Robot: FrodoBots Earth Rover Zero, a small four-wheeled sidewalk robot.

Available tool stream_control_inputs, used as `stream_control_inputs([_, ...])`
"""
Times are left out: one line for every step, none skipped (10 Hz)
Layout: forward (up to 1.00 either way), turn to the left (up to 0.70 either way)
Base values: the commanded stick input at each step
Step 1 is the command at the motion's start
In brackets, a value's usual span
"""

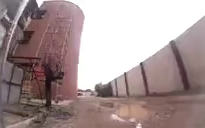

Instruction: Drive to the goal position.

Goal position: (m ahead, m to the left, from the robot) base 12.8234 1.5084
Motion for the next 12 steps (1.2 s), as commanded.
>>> stream_control_inputs([0.84,0.06])
stream_control_inputs([0.84,0.26])
stream_control_inputs([0.84,0.33])
stream_control_inputs([0.84,0.26])
stream_control_inputs([0.84,0.07])
stream_control_inputs([0.84,0.03])
stream_control_inputs([0.84,0.03])
stream_control_inputs([0.84,0.04])
stream_control_inputs([0.84,0.07])
stream_control_inputs([0.84,0.23])
stream_control_inputs([0.84,0.33])
stream_control_inputs([0.84,0.33])
